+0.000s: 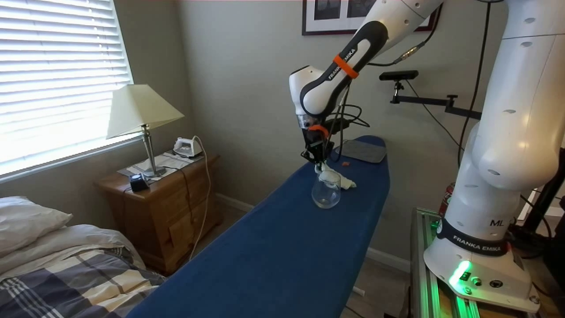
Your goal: Put the towel over the glass cup then push the towel into the glass cup.
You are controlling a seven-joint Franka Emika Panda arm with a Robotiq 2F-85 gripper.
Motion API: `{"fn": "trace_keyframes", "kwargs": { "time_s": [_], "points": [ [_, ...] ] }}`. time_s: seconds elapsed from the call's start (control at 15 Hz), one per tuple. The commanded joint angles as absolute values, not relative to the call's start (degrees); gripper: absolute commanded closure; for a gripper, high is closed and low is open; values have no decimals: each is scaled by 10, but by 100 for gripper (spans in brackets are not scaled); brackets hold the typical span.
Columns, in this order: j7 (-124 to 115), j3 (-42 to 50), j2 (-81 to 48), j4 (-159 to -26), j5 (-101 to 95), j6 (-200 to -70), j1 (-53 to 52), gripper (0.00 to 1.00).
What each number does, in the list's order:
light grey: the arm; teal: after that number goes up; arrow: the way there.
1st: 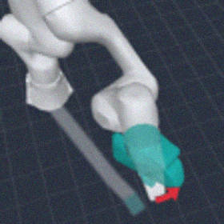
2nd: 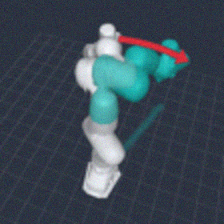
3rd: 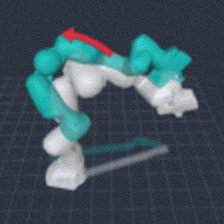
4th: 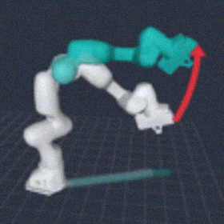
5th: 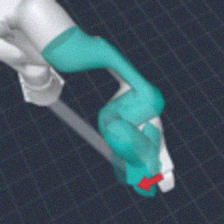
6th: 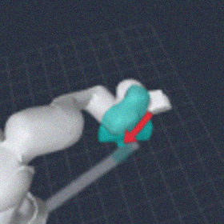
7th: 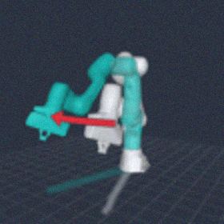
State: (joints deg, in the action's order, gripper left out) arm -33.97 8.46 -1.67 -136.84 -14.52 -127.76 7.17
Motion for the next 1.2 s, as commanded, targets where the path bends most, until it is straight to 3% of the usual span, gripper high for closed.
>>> {"fn": "trace_keyframes", "kwargs": {
  "time_s": [0.0, 1.13],
  "points": [
    [-352, 70, 57, -1410, -190, -1286, 60, 99],
    [-299, -30, 330, -1476, -195, -1277, 69, 99]
  ]
}}
